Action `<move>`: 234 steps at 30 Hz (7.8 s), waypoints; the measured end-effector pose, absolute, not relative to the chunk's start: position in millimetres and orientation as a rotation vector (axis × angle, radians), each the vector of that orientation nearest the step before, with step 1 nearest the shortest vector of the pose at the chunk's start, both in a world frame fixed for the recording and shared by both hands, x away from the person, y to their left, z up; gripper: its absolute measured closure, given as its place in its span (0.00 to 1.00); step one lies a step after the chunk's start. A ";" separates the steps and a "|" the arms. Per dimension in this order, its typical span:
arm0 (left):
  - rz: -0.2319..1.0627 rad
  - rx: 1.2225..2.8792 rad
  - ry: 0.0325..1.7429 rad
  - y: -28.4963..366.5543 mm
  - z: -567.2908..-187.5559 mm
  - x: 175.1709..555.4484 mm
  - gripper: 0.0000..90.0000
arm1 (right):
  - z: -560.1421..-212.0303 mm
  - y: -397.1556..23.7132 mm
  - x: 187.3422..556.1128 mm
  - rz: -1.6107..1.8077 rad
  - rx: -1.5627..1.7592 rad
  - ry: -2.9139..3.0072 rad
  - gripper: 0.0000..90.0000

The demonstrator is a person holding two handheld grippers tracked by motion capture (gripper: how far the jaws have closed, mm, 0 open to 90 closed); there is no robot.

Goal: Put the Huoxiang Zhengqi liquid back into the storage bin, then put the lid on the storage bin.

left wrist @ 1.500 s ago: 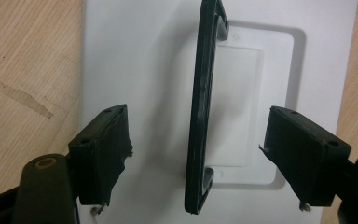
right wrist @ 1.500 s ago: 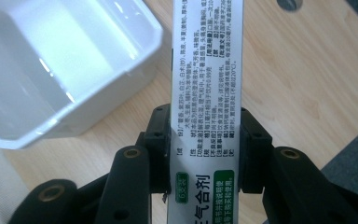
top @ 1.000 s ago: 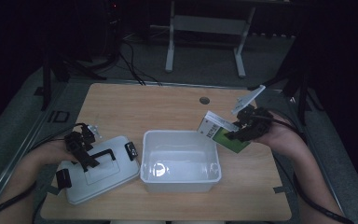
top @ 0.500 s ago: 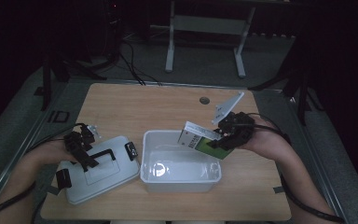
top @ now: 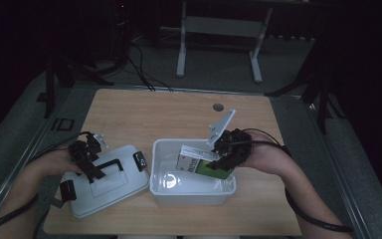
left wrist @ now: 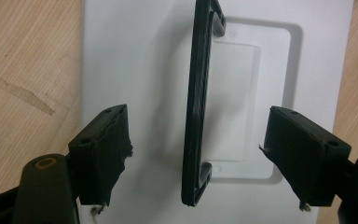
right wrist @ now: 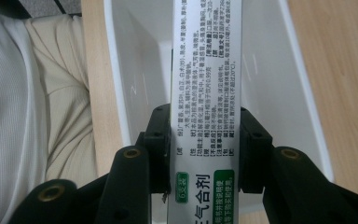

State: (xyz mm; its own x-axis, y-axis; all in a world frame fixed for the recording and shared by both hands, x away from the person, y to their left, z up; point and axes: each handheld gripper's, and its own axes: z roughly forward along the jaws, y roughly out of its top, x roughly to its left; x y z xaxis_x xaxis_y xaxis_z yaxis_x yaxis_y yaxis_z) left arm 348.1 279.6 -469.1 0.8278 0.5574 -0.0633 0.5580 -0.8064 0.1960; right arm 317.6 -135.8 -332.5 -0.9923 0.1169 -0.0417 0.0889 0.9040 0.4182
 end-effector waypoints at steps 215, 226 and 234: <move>-0.004 2.801 0.405 127.2 -326.8 356.2 0.93 | -503.0 -298.7 344.3 0.807 0.923 2.831 0.16; -0.018 2.794 0.304 91.2 -321.0 355.4 0.93 | -502.7 -299.7 344.1 0.817 0.916 2.830 0.16; -0.019 2.809 0.236 64.6 -318.1 357.2 0.93 | -503.1 -301.4 343.3 0.813 0.922 2.831 0.16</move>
State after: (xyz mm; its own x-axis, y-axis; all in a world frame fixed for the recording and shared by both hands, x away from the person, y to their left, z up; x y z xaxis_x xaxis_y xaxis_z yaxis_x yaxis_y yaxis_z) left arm 357.2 64.6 -318.1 0.9862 0.1608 -0.0393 0.1650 -0.9348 0.3146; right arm 343.3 -301.4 -503.1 -0.8203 0.5619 0.1067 0.5329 0.6831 0.4994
